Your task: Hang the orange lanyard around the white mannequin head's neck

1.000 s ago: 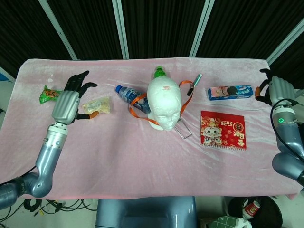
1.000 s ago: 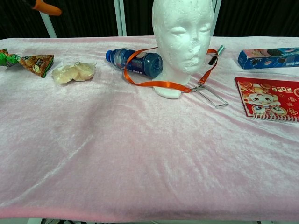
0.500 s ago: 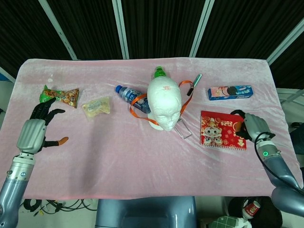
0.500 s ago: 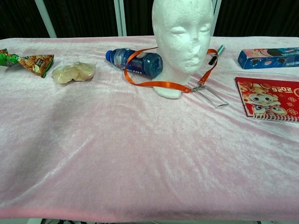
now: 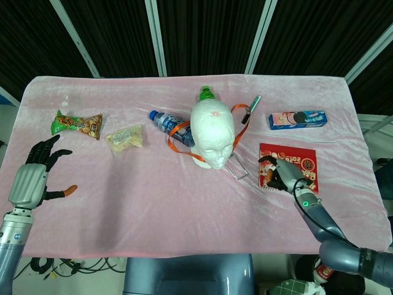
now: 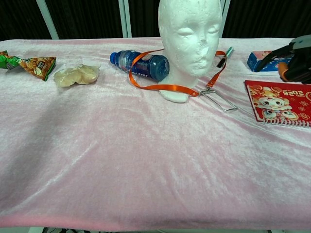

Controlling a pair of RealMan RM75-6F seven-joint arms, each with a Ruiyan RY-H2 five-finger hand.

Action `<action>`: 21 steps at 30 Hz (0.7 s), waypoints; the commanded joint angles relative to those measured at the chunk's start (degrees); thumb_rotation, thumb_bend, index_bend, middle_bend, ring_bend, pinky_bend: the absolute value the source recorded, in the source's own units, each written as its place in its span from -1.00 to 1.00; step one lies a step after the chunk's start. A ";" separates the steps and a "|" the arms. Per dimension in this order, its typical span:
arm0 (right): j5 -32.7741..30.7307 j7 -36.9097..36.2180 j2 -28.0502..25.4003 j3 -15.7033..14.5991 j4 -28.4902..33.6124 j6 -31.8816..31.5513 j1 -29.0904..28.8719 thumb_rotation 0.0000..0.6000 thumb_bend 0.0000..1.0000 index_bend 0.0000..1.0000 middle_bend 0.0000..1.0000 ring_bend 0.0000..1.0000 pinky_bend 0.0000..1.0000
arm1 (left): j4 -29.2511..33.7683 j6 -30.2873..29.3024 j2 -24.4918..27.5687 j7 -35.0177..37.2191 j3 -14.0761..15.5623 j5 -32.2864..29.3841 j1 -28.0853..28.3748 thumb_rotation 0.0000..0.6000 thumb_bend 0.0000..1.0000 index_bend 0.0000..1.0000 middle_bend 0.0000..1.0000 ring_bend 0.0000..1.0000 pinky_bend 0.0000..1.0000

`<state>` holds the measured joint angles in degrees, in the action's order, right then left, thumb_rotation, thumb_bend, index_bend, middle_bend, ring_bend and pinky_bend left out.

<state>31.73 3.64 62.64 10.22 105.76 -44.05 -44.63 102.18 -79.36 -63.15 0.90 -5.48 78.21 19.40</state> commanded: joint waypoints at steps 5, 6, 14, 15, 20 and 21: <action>-3.02 3.28 5.95 -0.80 -2.53 -1.18 -3.47 1.00 0.96 -0.44 1.00 1.00 1.00 | -1.00 0.51 -0.76 0.26 -0.46 -0.14 -0.05 1.00 -0.94 -0.48 -0.96 -1.00 -1.00; -3.43 3.59 6.60 -0.94 -2.71 -1.31 -3.77 1.00 0.96 -0.44 1.00 1.00 1.00 | -1.14 0.61 -0.90 0.32 -0.50 -0.19 -0.06 1.00 -0.94 -0.48 -0.96 -1.00 -1.00; -7.02 6.00 11.78 -2.03 -5.87 -1.21 -6.32 1.00 0.96 -0.44 1.00 1.00 1.00 | -1.42 1.35 -1.40 -0.35 -1.04 -0.79 0.08 1.00 -0.94 -0.48 -0.96 -1.00 -1.00; -7.25 6.27 12.30 -2.10 -6.26 -1.31 -6.57 1.00 0.96 -0.44 1.00 1.00 1.00 | -1.42 1.30 -1.43 -0.53 -1.07 -0.80 0.03 1.00 -0.94 -0.48 -0.96 -1.00 -1.00; -8.60 6.79 14.20 -2.15 -7.83 -1.39 -7.37 1.00 0.96 -0.44 1.00 1.00 1.00 | -0.46 0.96 -1.12 -1.40 -0.90 -0.97 -0.54 1.00 -0.94 -0.48 -0.96 -1.00 -1.00; -8.88 6.89 14.56 -2.16 -8.19 -1.44 -7.52 1.00 0.96 -0.44 1.00 1.00 1.00 | -0.28 0.97 -1.09 -1.58 -0.95 -1.08 -0.58 1.00 -0.94 -0.48 -0.96 -1.00 -1.00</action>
<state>23.14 10.38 76.88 8.07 97.88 -45.44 -51.93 101.74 -78.31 -64.32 -0.54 -6.45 77.20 18.94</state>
